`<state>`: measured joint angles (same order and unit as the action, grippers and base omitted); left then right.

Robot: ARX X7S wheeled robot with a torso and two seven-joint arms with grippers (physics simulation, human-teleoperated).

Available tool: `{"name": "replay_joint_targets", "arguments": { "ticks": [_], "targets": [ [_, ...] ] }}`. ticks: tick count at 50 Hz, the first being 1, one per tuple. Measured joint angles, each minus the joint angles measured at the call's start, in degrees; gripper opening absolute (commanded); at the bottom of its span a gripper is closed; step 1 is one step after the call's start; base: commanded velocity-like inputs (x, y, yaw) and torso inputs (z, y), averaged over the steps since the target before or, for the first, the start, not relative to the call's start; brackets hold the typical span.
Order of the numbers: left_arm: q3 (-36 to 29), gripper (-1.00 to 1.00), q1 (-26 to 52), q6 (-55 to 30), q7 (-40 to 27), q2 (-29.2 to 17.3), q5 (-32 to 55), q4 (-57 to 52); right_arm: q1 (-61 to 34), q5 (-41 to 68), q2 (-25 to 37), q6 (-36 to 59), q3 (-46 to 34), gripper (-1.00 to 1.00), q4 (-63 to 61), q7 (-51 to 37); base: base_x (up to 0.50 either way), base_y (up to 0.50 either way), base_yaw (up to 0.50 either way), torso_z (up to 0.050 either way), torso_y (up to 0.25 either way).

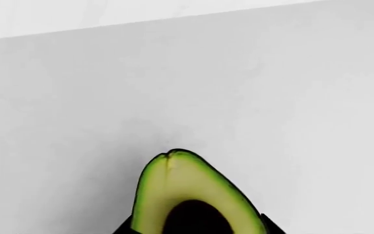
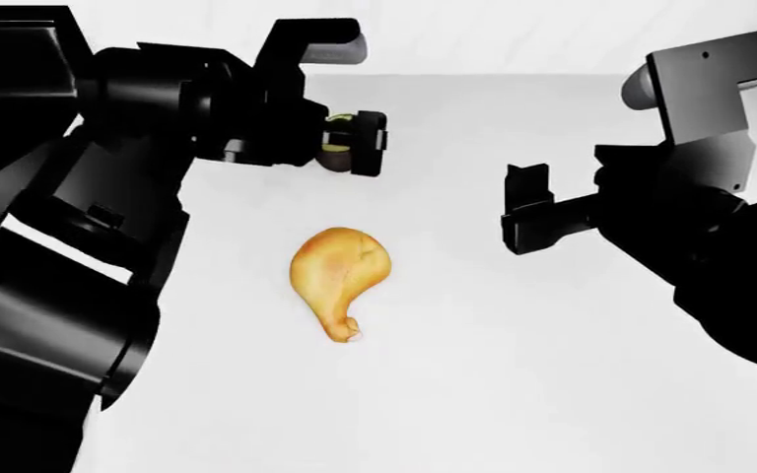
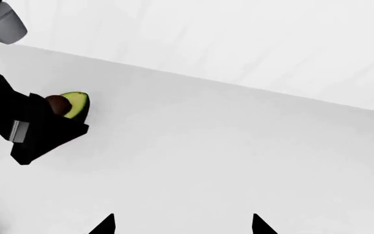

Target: Place both pans onto different burners. Then place the avocado and the chicken breast on different pans.

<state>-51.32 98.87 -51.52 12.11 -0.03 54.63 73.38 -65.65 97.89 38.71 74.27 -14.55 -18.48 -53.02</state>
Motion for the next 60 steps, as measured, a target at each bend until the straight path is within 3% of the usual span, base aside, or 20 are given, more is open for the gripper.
{"name": "replay_joint_targets", "arguments": {
  "ticks": [11, 34, 46, 60],
  "targets": [
    [-1.92, -1.0, -0.11, 1.35, -0.9, -0.54, 2.62, -0.63, -0.09, 0.3, 0.34, -0.51, -0.24, 1.0, -0.11, -0.06, 0.0, 0.0, 0.0, 0.0, 0.0],
    [3.33, -1.0, -5.55, -1.14, -17.78, -9.96, 10.35, -25.76, -0.26, 0.76, 0.75, -1.45, -0.88, 1.0, -0.18, -0.04, 0.0, 0.0, 0.0, 0.0, 0.0],
    [5.04, -1.0, -7.05, -2.22, -22.62, -12.48, 12.44, -32.78, -0.34, 1.52, 0.92, -1.92, -1.29, 1.0, -0.46, -0.54, 0.0, 0.0, 0.0, 0.0, 0.0],
    [7.58, -1.0, -8.95, -2.01, -28.26, -16.09, 14.31, -40.42, -1.24, 22.06, 0.75, -11.75, -4.96, 1.0, -8.41, -17.5, 0.0, 0.0, 0.0, 0.001, 0.001]
  ]
}}
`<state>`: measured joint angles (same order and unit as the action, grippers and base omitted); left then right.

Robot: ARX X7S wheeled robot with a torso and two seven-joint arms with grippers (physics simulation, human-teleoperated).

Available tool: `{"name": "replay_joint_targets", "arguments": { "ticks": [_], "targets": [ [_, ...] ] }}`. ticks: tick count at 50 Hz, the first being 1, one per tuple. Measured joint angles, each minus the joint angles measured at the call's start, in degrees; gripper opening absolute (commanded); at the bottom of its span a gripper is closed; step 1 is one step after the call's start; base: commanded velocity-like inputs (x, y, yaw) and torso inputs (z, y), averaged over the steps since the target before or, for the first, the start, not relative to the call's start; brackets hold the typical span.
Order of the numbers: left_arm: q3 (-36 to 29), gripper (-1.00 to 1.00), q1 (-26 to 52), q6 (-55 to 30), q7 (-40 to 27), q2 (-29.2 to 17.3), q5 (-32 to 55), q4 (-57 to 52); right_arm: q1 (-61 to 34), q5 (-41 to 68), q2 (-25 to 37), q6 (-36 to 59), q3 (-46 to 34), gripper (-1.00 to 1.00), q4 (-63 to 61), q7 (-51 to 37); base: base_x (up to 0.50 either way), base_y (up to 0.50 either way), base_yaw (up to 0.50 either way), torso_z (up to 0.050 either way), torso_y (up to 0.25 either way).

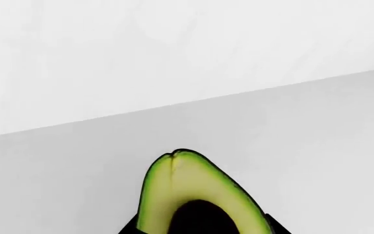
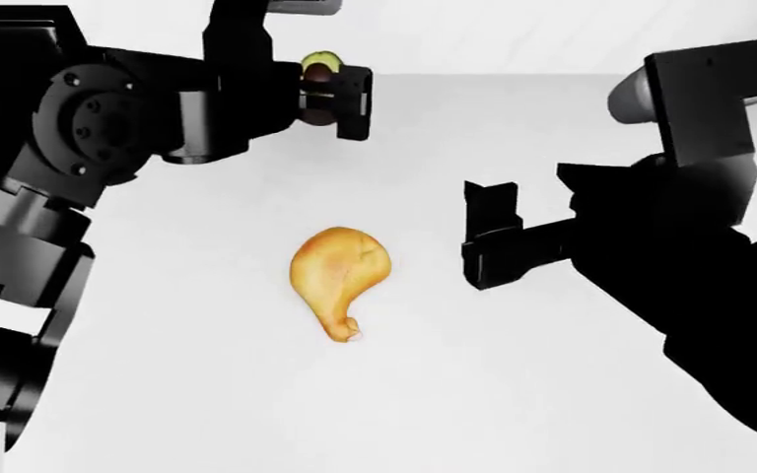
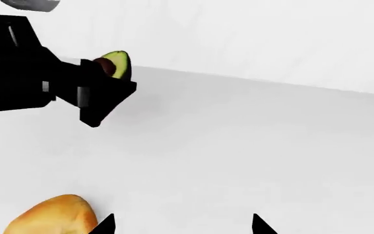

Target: Place both pans onto different burners. Then place the avocado and the chicken breast on different pans.

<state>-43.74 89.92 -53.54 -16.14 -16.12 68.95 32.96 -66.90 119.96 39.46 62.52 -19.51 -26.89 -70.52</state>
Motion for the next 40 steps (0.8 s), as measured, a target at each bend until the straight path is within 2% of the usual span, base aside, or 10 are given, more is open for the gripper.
{"name": "replay_joint_targets", "arguments": {
  "ticks": [10, 17, 29, 40],
  "targets": [
    [1.67, -1.0, -1.0, 0.62, -4.59, -1.61, 0.63, -3.25, -2.01, 11.71, -1.29, -11.84, -4.31, 1.0, -7.55, -11.11, 0.0, 0.0, 0.0, 0.0, 0.0],
    [2.6, -1.0, -1.46, 0.92, -7.43, -2.38, 0.91, -4.61, -8.67, 15.3, -0.69, -26.44, -14.16, 1.0, -15.32, -15.33, 0.0, 0.0, 0.0, 0.0, 0.0],
    [3.16, -1.0, -1.62, 1.07, -10.35, -2.74, 0.94, -5.39, -20.82, 15.07, -3.12, -47.86, -33.08, 1.0, -24.36, -17.99, 0.0, 0.0, 0.0, 0.0, 0.001],
    [3.8, -1.0, -1.96, 1.58, -12.12, -3.22, 1.12, -6.51, -23.91, 12.46, -5.82, -54.44, -43.79, 1.0, -24.41, -15.71, 0.0, 0.0, 0.0, 0.0, 0.0]
  ]
}}
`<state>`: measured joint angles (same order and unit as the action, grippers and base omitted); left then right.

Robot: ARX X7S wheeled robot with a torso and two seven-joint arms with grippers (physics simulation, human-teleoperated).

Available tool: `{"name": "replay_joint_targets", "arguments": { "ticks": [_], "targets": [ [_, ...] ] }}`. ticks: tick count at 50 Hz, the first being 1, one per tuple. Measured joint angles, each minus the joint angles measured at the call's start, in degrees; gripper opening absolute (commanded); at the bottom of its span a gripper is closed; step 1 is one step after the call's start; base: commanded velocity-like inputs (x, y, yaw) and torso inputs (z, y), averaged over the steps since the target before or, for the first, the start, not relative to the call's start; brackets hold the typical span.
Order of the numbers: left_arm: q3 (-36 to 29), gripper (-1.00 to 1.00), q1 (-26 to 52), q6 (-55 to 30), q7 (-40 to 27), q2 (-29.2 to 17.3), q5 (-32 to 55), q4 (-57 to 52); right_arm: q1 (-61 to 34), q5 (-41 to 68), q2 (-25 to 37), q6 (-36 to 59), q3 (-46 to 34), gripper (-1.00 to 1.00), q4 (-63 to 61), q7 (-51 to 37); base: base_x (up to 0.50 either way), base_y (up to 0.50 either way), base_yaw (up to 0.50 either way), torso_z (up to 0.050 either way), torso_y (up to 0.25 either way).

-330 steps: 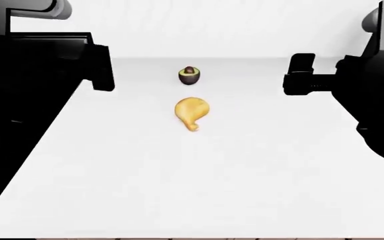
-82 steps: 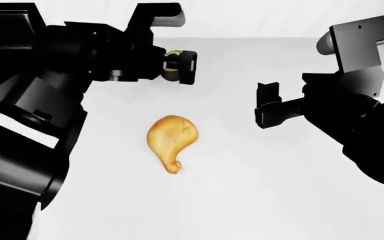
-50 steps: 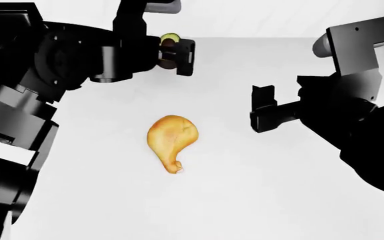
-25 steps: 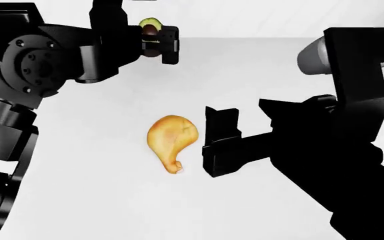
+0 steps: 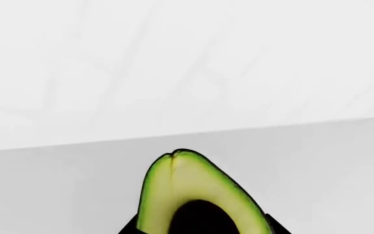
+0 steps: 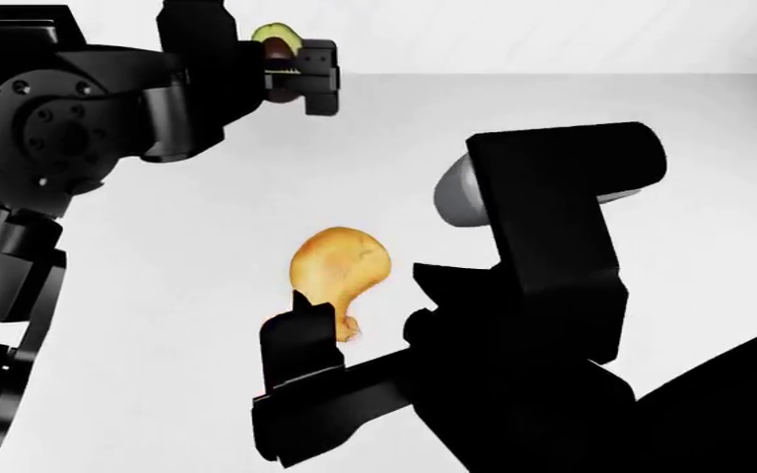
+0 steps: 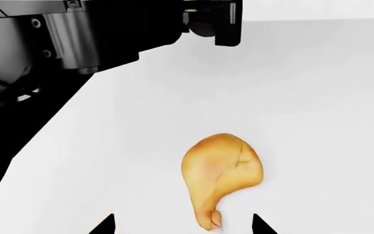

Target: Place both pans onto different burners. Then place the avocado and the chicken breast on different pans.

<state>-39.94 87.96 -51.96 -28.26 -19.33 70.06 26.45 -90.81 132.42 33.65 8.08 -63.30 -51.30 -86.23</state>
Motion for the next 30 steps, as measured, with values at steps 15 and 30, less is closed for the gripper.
{"name": "replay_joint_targets", "arguments": {
  "ticks": [15, 30],
  "targets": [
    [0.21, -1.0, -0.93, 2.1, -0.01, -0.81, -1.06, -0.35, 0.42, -3.05, -1.26, 0.76, -6.55, 1.0, 6.25, 6.87, 0.0, 0.0, 0.0, 0.001, 0.001],
    [0.23, -1.0, -1.15, 2.18, -0.37, -0.96, -0.91, -0.99, 1.28, -5.28, -2.02, 3.33, -9.87, 1.0, 12.52, 12.01, 0.0, 0.0, 0.0, 0.0, 0.001]
  ]
}}
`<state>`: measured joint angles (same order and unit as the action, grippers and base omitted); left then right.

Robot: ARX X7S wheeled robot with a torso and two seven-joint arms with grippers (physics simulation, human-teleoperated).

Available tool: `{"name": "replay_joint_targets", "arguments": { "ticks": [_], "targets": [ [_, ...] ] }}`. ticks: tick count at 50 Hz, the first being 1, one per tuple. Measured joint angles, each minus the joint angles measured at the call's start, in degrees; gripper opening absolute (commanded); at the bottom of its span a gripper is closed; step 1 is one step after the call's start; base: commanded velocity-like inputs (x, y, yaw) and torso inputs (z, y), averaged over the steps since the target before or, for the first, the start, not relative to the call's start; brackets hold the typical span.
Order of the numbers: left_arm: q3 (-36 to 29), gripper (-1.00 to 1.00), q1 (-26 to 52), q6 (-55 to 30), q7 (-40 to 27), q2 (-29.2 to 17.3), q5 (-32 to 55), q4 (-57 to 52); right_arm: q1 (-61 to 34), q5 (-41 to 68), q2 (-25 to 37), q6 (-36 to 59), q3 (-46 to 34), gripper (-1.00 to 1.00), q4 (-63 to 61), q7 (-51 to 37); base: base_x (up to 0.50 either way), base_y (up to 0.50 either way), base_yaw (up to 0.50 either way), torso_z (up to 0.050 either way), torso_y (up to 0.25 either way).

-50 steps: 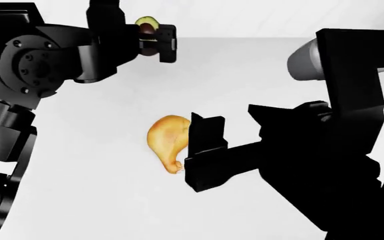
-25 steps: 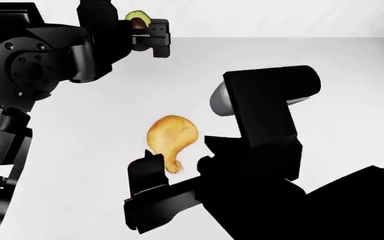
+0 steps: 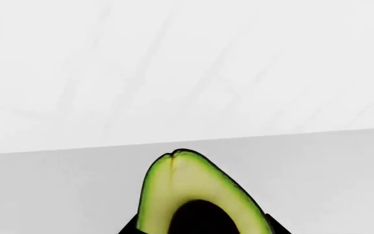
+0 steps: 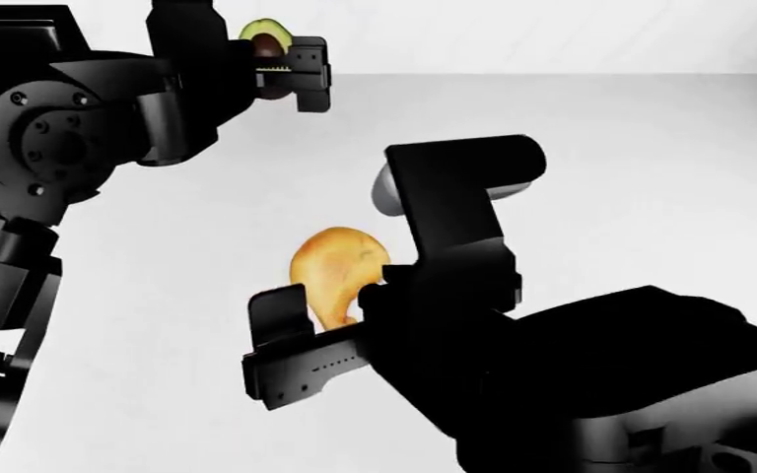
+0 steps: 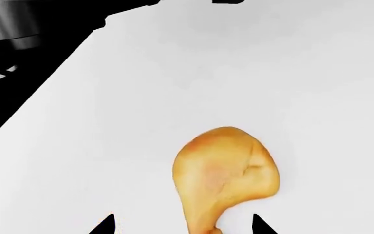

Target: Place both pans onto different burners. Then place the avocado and the chicken breast on different pans.

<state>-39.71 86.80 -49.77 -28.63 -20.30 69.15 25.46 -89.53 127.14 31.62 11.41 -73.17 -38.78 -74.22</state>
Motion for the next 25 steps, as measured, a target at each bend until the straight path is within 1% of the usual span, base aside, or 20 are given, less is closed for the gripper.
{"name": "replay_joint_targets", "arguments": {
  "ticks": [25],
  "targets": [
    [-0.24, -1.0, 0.1, -0.2, -0.09, 0.15, 0.21, -0.31, 2.21, -1.39, -0.69, 3.42, -3.49, 1.0, 8.45, 6.4, 0.0, 0.0, 0.0, 0.0, 0.0]
  ]
}}
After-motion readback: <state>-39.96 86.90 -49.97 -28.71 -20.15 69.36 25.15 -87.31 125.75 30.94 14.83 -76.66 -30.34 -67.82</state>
